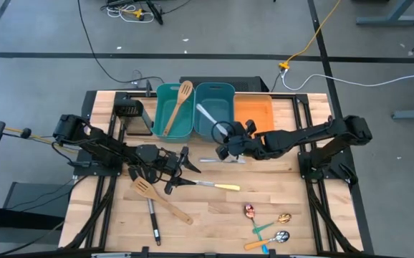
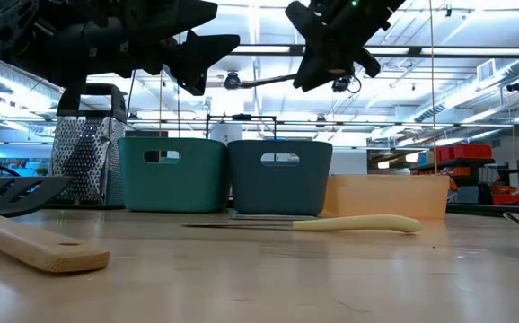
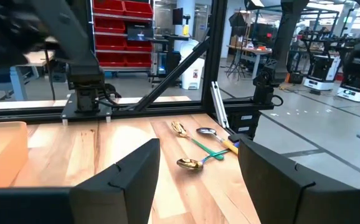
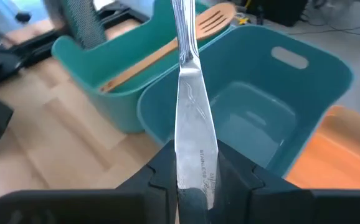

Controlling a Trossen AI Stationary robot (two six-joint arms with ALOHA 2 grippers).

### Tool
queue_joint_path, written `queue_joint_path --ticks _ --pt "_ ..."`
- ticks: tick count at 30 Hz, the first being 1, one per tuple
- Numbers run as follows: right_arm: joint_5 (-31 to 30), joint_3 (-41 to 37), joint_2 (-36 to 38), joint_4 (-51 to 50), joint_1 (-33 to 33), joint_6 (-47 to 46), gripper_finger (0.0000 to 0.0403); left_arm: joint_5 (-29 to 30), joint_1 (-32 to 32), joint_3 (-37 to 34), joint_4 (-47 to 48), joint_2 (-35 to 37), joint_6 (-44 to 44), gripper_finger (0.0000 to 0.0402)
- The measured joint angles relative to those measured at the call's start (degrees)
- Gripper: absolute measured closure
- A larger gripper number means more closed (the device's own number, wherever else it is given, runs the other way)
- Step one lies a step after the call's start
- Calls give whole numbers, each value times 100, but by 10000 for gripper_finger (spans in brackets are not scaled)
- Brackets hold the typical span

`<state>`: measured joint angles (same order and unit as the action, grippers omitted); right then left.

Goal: Pick & Place Kitchen Items
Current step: Put the bottom silver knife into the blue bin

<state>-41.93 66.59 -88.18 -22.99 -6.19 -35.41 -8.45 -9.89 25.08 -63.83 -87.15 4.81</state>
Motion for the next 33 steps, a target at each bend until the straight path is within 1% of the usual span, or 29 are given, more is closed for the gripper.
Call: queue_joint_path --ticks 5,10,14,18,24,30,33 --pt "-113 0 0 224 229 -73 319 0 0 0 0 0 6 179" --pt "-62 0 0 598 482 141 319 -1 1 0 0 -3 56 179" --pt "70 1 -5 787 696 136 319 0 2 0 2 -4 56 179" --pt "53 2 -73 1020 863 118 319 -2 2 0 2 -4 58 179" --pt "87 9 -288 1518 1111 137 319 -2 2 0 35 -4 58 179" --pt "250 9 -567 1774 1307 137 319 -44 -21 0 26 -4 58 179" --pt "235 9 -615 1808 1385 117 319 -46 -28 0 28 -4 59 179"
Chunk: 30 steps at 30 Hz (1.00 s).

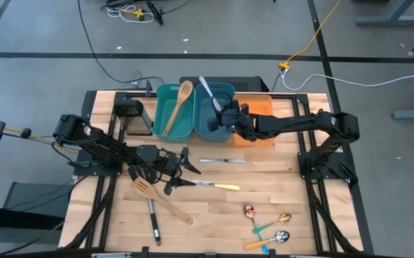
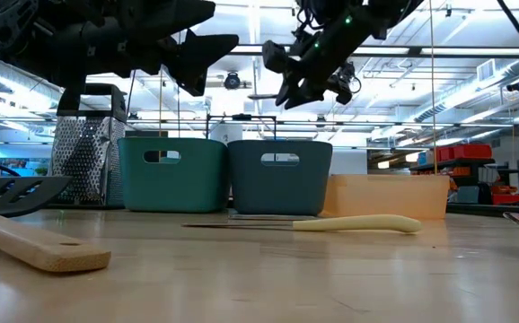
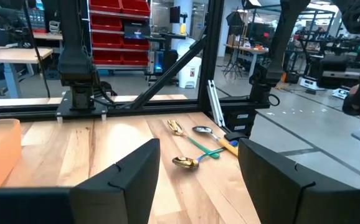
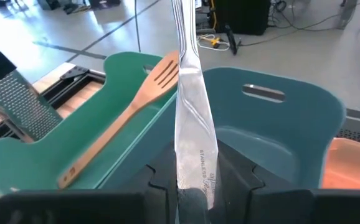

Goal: Pick & Place Kitchen Items
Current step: Put the bottom silver knife into the blue bin

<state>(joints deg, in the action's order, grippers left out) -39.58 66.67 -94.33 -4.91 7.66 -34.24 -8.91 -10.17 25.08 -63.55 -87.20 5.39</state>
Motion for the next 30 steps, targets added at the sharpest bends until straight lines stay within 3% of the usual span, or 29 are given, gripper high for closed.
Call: queue_joint_path --ticks 12,30 --pt "-331 -11 -220 -50 110 -378 319 2 2 0 -4 0 -1 179" --pt "-342 -10 -561 21 241 -912 319 2 -2 2 -9 0 2 179"
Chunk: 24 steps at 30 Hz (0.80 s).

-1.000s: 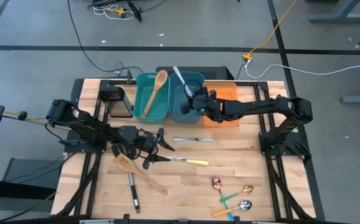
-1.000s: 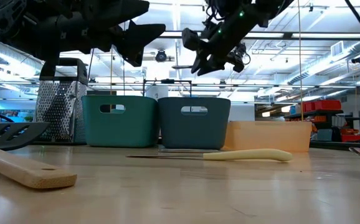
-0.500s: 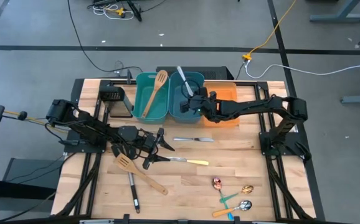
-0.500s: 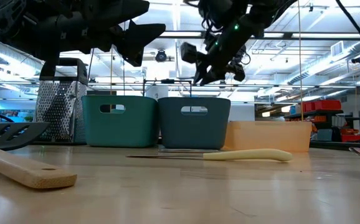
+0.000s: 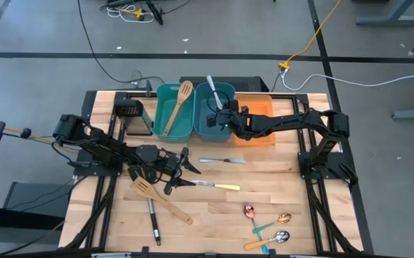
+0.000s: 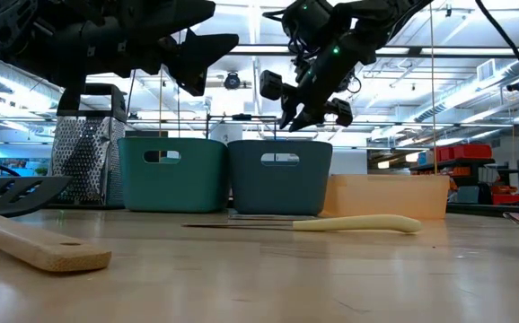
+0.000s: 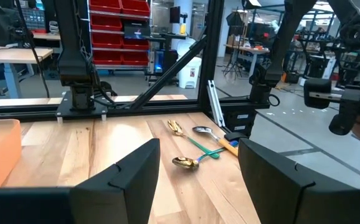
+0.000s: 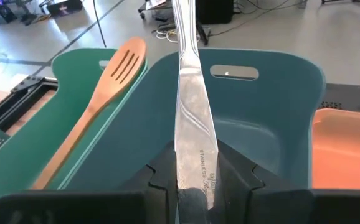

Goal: Pick & Place Kitchen Items
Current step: Put the bottom silver knife into the blue bin

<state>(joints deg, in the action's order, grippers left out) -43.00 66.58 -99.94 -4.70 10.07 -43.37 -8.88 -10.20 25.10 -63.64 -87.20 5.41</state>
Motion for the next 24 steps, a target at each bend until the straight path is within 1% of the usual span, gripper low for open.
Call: queue_joint_path --ticks 17,24 --pt "311 1 -730 40 -2 -316 319 0 -2 0 4 0 42 179" --pt "387 1 -756 64 7 -309 319 0 -2 0 2 0 42 179"
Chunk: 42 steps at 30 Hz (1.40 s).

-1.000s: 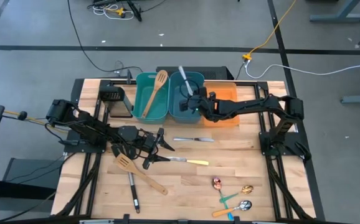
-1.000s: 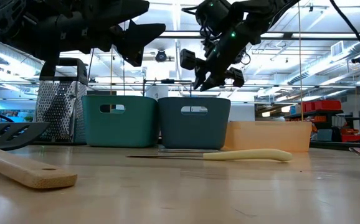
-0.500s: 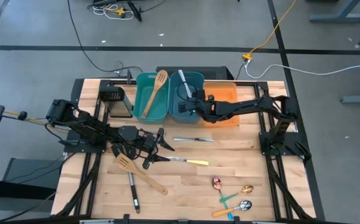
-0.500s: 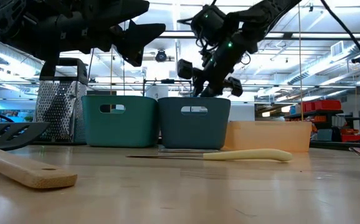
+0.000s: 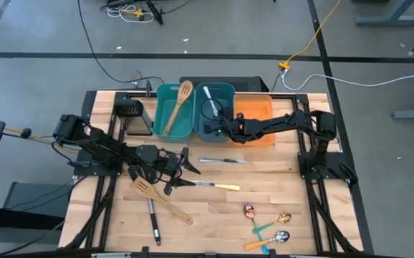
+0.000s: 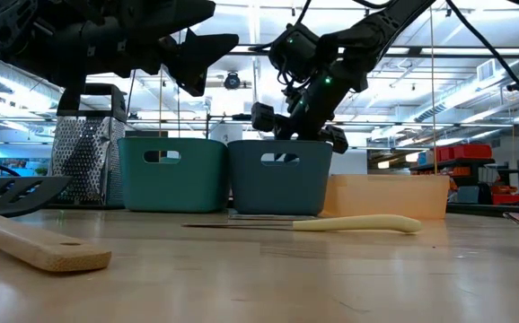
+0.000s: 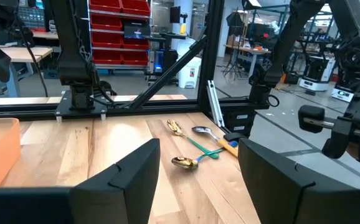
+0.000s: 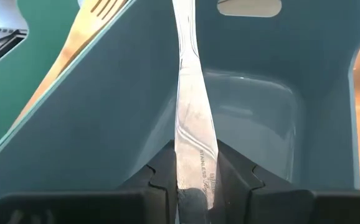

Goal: Pick & Place Kitchen Items
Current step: Put the bottom silver knife into the blue bin, then put the silver knife into the blue bin

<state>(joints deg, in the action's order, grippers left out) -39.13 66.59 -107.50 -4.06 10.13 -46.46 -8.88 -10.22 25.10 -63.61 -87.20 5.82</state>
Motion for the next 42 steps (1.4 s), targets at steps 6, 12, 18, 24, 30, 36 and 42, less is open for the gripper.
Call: queue_joint_path --ticks 6,12,18,24,30,36,42 --pt "19 0 0 10 21 39 319 0 0 0 0 0 2 179" --pt "41 0 2 29 74 39 222 0 0 0 1 0 2 179" --pt "43 0 2 27 72 39 191 0 0 0 0 0 2 179" --pt "63 0 2 29 72 89 216 0 0 0 1 0 2 179" --pt "193 0 2 213 72 471 245 0 0 0 2 0 2 179" --pt "481 0 13 624 72 883 261 0 0 0 5 0 3 179" --pt "838 0 57 845 59 1277 268 0 2 1 16 0 3 179"
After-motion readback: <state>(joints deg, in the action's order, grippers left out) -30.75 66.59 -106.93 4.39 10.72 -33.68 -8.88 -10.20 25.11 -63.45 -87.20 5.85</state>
